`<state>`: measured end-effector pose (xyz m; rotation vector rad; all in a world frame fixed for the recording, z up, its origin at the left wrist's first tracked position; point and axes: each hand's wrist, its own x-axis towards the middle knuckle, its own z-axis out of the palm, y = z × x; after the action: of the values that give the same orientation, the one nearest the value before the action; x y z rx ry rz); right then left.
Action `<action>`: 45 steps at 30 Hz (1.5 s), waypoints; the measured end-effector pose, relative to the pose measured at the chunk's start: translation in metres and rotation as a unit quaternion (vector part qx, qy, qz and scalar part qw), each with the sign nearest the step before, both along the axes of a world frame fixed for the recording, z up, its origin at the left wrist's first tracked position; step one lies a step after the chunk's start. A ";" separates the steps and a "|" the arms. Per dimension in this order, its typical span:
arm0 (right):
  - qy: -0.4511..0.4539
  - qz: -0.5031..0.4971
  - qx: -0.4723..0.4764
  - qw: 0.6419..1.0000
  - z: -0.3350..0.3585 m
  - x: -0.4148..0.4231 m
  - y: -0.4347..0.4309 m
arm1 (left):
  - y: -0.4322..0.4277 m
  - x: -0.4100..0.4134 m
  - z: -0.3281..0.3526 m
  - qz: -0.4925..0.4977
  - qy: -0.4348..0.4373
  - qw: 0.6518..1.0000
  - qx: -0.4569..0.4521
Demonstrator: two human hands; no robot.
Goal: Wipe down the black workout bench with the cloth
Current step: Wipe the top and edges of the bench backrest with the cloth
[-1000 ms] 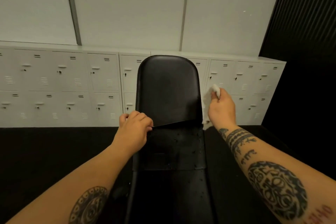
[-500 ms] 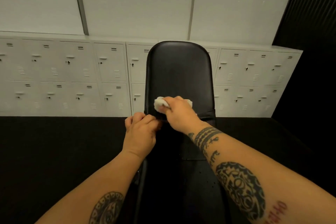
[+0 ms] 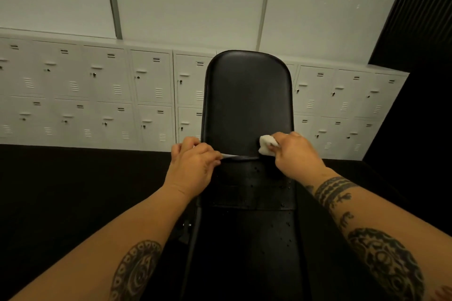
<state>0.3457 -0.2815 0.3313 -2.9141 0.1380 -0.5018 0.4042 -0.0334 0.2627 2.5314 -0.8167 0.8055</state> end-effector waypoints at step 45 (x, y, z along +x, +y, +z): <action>0.091 0.081 -0.131 0.984 0.017 0.028 0.053 | 0.008 0.004 -0.020 0.051 0.003 0.988 -0.143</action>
<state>0.3735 -0.2282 0.3482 -3.1884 -0.1518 -0.2411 0.4081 -0.0253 0.2429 2.3323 -0.5295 0.8770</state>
